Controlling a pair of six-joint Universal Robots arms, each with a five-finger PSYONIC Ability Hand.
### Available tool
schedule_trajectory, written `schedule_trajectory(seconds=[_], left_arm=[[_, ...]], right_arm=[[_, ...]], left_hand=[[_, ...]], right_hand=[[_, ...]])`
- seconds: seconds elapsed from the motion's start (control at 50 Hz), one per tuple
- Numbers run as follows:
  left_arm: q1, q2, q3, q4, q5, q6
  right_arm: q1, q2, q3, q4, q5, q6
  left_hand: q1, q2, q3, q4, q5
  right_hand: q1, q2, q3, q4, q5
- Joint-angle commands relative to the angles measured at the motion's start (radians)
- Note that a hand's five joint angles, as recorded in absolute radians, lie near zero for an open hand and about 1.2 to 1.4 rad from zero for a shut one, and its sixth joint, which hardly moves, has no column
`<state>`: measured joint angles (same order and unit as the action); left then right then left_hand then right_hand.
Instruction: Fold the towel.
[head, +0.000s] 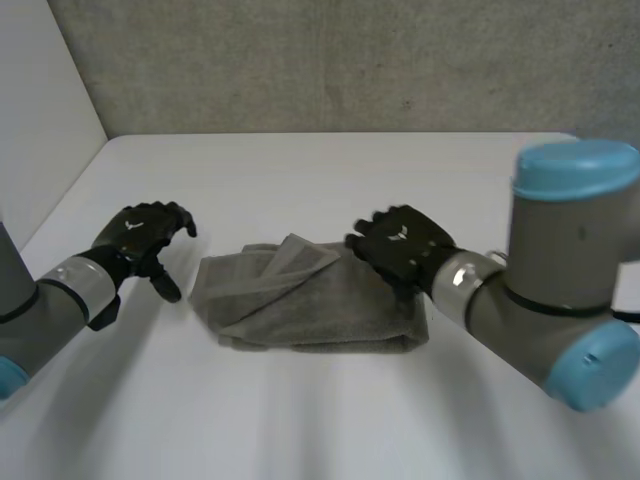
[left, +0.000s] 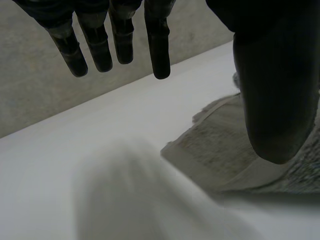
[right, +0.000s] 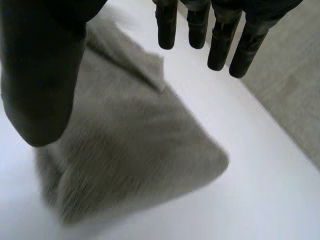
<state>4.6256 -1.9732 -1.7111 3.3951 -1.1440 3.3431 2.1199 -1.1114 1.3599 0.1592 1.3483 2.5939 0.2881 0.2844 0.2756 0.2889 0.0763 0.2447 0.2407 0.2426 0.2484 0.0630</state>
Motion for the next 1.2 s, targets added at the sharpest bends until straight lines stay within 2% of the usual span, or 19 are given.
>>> schedule_trajectory(seconds=[0.02,0.12,0.42,0.52,0.56,0.58,0.62,0.68,0.72,0.76,0.84,1.0,1.2], left_arm=[[-0.12,0.02,-0.012,0.001,0.004,-0.021],[-0.185,0.014,-0.004,0.009,0.004,-0.022],[-0.263,-0.139,0.15,0.05,-0.017,-0.022],[-0.266,-0.191,0.202,0.055,-0.082,-0.019],[-0.263,-0.222,0.225,0.055,-0.141,-0.014],[-0.263,-0.222,0.225,0.055,-0.141,-0.014],[-0.252,-0.243,0.245,0.049,-0.219,-0.017],[-0.246,-0.245,0.248,0.049,-0.261,-0.014],[-0.206,-0.239,0.245,0.046,-0.336,-0.017],[-0.188,-0.228,0.236,0.044,-0.355,-0.014],[-0.177,-0.194,0.208,0.043,-0.352,-0.016],[-0.189,-0.072,0.082,0.049,-0.246,-0.024],[-0.223,-0.039,0.038,0.055,-0.238,-0.021]], right_arm=[[-0.106,-0.039,0.258,-0.135,-0.069,0.0],[-0.123,-0.039,0.31,-0.193,-0.075,0.0],[-0.117,-0.034,0.35,-0.27,-0.075,0.0],[-0.113,-0.028,0.358,-0.283,-0.075,0.0],[-0.112,-0.027,0.358,-0.287,-0.075,0.0],[-0.112,-0.027,0.358,-0.287,-0.075,0.0],[-0.112,-0.027,0.358,-0.293,-0.075,0.0],[-0.11,-0.027,0.358,-0.296,-0.075,0.0],[-0.11,-0.027,0.358,-0.3,-0.075,0.0],[-0.11,-0.027,0.358,-0.3,-0.075,0.0],[-0.11,-0.027,0.358,-0.3,-0.075,0.0],[-0.11,-0.03,0.39,-0.375,-0.077,0.0],[-0.118,0.027,0.392,-0.395,-0.075,0.0]], left_hand=[[-0.048,-0.044,-0.036,-0.049,-0.011],[-0.048,-0.044,-0.036,-0.049,-0.011],[-0.039,-0.036,-0.027,-0.04,-0.002],[-0.036,-0.033,-0.024,-0.037,0.001],[-0.036,-0.033,-0.024,-0.037,0.001],[-0.036,-0.033,-0.024,-0.037,0.001],[-0.034,-0.03,-0.021,-0.034,0.004],[-0.033,-0.03,-0.021,-0.034,0.004],[-0.031,-0.027,-0.018,-0.031,0.007],[-0.031,-0.027,-0.018,-0.031,0.007],[-0.031,-0.027,-0.018,-0.031,0.007],[-0.031,-0.027,-0.018,-0.031,0.007],[-0.022,-0.018,-0.009,-0.023,0.015]], right_hand=[[0.043,0.047,0.045,0.039,0.05],[0.049,0.053,0.051,0.045,0.056],[0.055,0.059,0.057,0.051,0.062],[0.058,0.062,0.06,0.054,0.065],[0.06,0.064,0.063,0.057,0.068],[0.06,0.065,0.063,0.057,0.068],[0.063,0.067,0.066,0.06,0.071],[0.066,0.07,0.068,0.063,0.073],[0.069,0.073,0.071,0.066,0.076],[0.069,0.073,0.071,0.066,0.076],[0.072,0.076,0.074,0.069,0.079],[0.192,0.196,0.194,0.189,0.199],[0.395,0.399,0.397,0.391,0.402]])
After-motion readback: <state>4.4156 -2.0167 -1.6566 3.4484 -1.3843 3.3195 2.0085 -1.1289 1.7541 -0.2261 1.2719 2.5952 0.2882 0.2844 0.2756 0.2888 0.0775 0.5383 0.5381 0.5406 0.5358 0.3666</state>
